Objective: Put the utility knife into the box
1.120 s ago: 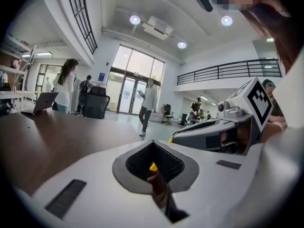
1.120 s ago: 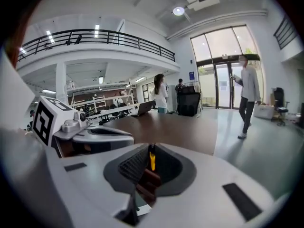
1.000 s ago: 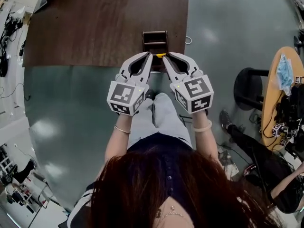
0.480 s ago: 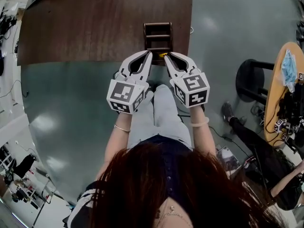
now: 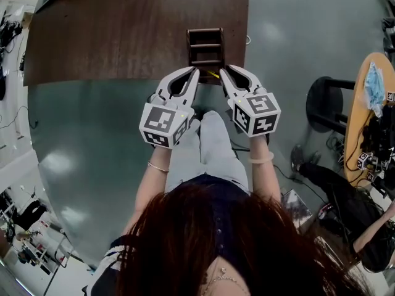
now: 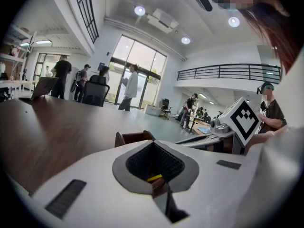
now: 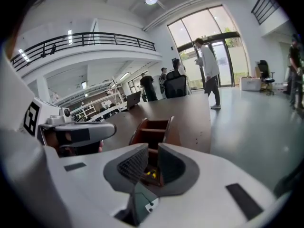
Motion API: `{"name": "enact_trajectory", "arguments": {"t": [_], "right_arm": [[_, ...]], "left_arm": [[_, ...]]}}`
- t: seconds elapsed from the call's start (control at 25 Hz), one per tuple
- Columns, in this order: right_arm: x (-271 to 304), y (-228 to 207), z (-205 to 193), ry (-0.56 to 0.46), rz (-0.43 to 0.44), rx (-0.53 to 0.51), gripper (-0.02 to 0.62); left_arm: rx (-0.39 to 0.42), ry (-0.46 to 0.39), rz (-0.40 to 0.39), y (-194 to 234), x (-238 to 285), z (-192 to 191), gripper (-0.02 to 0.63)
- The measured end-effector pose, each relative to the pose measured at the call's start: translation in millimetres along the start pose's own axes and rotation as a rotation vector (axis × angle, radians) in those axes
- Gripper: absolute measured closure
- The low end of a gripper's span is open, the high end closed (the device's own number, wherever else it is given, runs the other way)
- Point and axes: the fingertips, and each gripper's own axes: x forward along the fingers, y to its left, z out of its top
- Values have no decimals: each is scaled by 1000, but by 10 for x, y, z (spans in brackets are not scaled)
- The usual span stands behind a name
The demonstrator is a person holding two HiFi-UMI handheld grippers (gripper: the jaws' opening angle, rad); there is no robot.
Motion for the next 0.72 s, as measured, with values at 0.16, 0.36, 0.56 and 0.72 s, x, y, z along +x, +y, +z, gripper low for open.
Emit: {"name": "enact_trajectory", "arguments": {"t": [0.16,0.36,0.56,0.72], "right_arm": [[-205,-9,317,-80,-36,-38,545],[-533,40,784,-191,-48,-95,547],[-757,97,1084,-271,-38,-149,580],[-838,214,1220,-305,-24,-191,580]], "left_arm": [[23,-26,-10,-60,-63,157,614],[70,-64,-17,-185,-101,430,614],[122,-106,-13,-308,-116,709,614],[153,-148,-4,-342,-178,934,614]]}}
